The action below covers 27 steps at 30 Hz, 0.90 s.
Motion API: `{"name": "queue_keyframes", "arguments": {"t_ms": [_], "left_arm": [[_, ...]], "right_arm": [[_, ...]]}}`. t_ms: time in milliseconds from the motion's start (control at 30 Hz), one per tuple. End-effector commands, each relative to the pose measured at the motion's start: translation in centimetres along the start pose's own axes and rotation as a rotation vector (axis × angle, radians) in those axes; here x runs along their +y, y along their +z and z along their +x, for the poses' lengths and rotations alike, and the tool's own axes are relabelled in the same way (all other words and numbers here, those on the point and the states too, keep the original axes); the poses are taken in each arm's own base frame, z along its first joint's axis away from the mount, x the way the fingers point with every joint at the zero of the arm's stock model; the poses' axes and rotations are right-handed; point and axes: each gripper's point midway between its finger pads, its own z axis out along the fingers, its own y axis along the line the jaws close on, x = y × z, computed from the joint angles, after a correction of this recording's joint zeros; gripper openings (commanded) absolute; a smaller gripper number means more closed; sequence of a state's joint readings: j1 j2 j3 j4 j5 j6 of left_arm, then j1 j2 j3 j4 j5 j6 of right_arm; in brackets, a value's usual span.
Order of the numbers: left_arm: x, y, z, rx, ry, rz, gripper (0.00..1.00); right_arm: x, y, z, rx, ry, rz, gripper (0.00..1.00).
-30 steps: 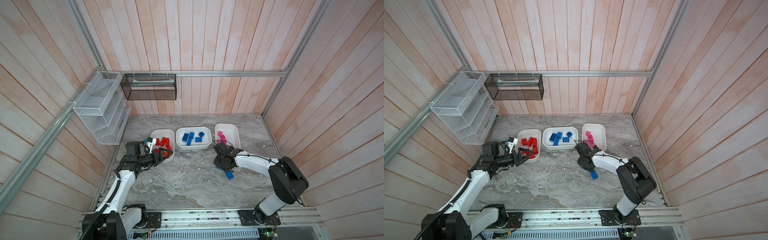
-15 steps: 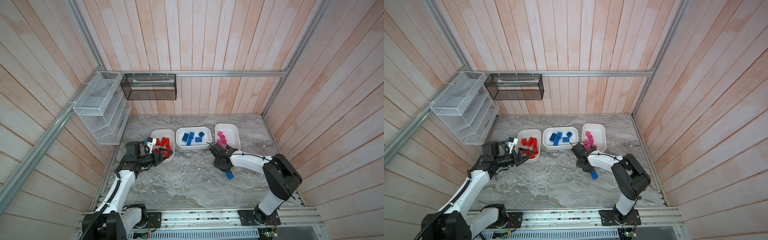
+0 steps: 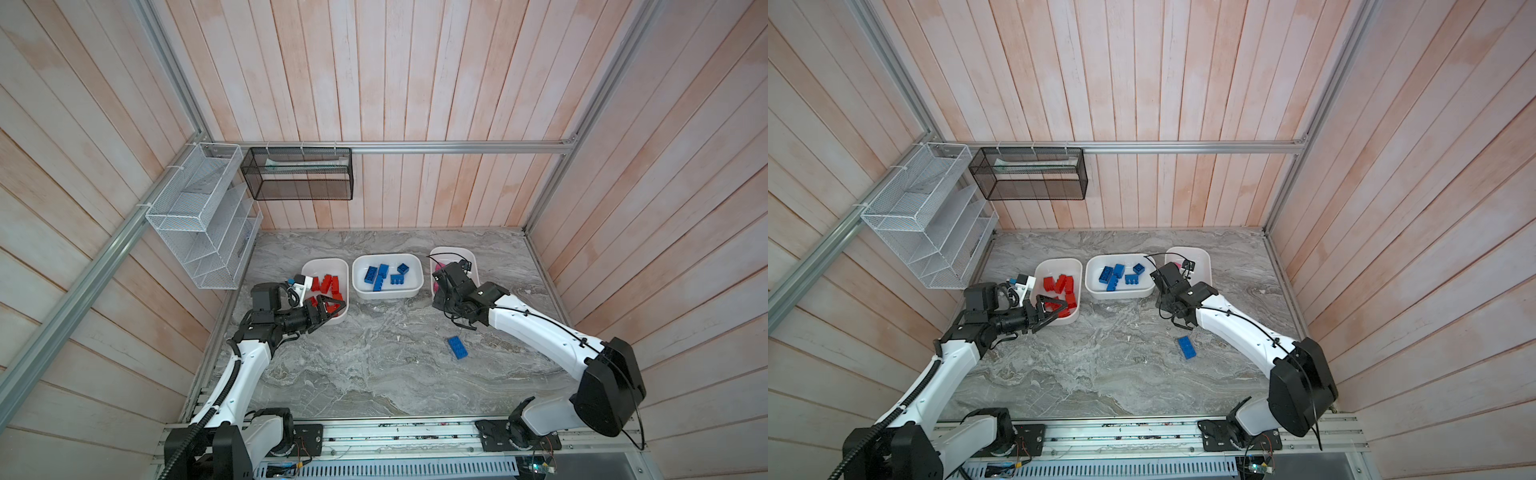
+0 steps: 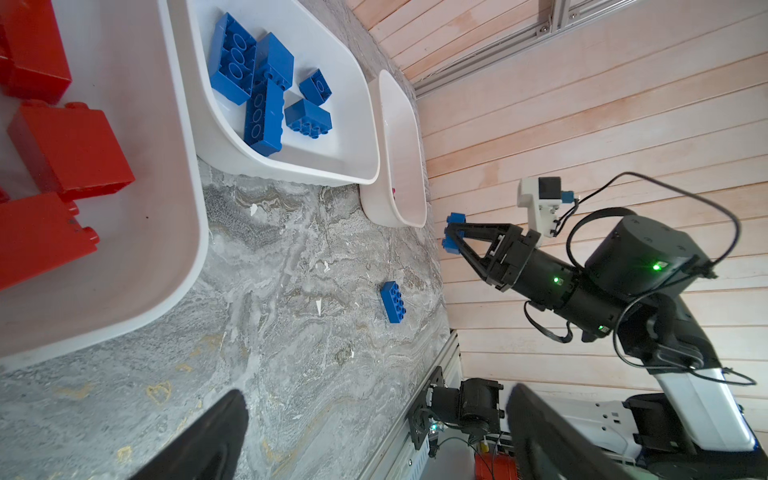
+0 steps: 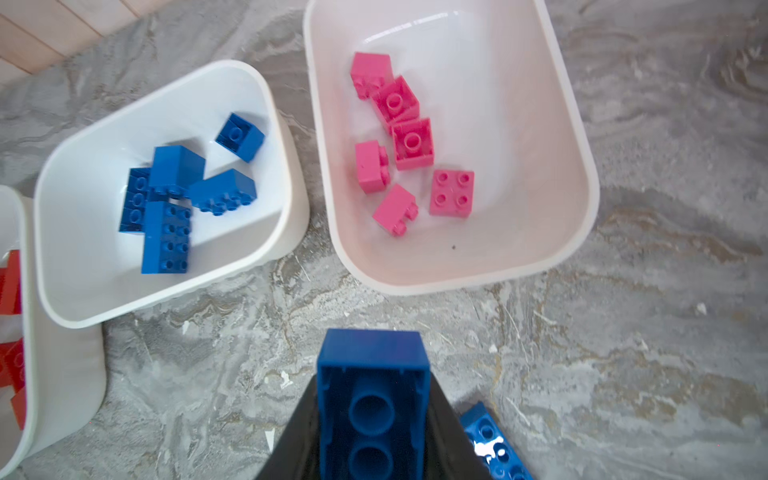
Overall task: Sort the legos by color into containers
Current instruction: 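Carry the blue 2x2 brick with the right gripper into the middle bin, release, then return the right gripper to the last blue 2x4 brick, grasp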
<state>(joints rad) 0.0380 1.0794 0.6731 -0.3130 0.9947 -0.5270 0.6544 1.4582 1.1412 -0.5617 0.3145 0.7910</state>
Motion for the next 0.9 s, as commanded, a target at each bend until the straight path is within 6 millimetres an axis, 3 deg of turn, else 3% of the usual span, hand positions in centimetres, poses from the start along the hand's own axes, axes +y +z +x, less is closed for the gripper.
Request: {"name": "queue_keyframes", "arguments": {"t_ms": [0, 133, 267, 433, 600, 733, 867], "left_arm": [[-1.1, -0.1, -0.6, -0.007, 0.035, 0.031, 0.99], [-1.2, -0.3, -0.6, -0.012, 0.041, 0.021, 0.99], [-1.2, -0.5, -0.5, -0.016, 0.041, 0.012, 0.99], [-1.3, -0.7, -0.3, -0.013, 0.045, 0.003, 0.99], [-1.0, -0.6, -0.2, -0.011, 0.041, -0.004, 0.99], [-0.9, -0.5, -0.3, -0.012, 0.036, -0.001, 0.99], [-0.8, -0.4, -0.4, -0.009, 0.037, -0.001, 0.99]], "right_arm": [[4.3, 0.9, -1.2, -0.002, -0.151, -0.143, 0.21], [8.4, 3.3, -2.4, -0.006, -0.219, -0.229, 0.21], [10.4, 7.0, -3.3, 0.003, -0.260, -0.222, 0.21], [9.9, 12.0, -4.4, 0.033, -0.311, -0.083, 0.22], [8.3, 14.9, -4.2, 0.041, -0.384, 0.034, 0.25], [8.2, 15.1, -4.2, 0.055, -0.420, 0.049, 0.40], [8.7, 11.6, -5.9, 0.008, -0.405, 0.013, 0.53]]}}
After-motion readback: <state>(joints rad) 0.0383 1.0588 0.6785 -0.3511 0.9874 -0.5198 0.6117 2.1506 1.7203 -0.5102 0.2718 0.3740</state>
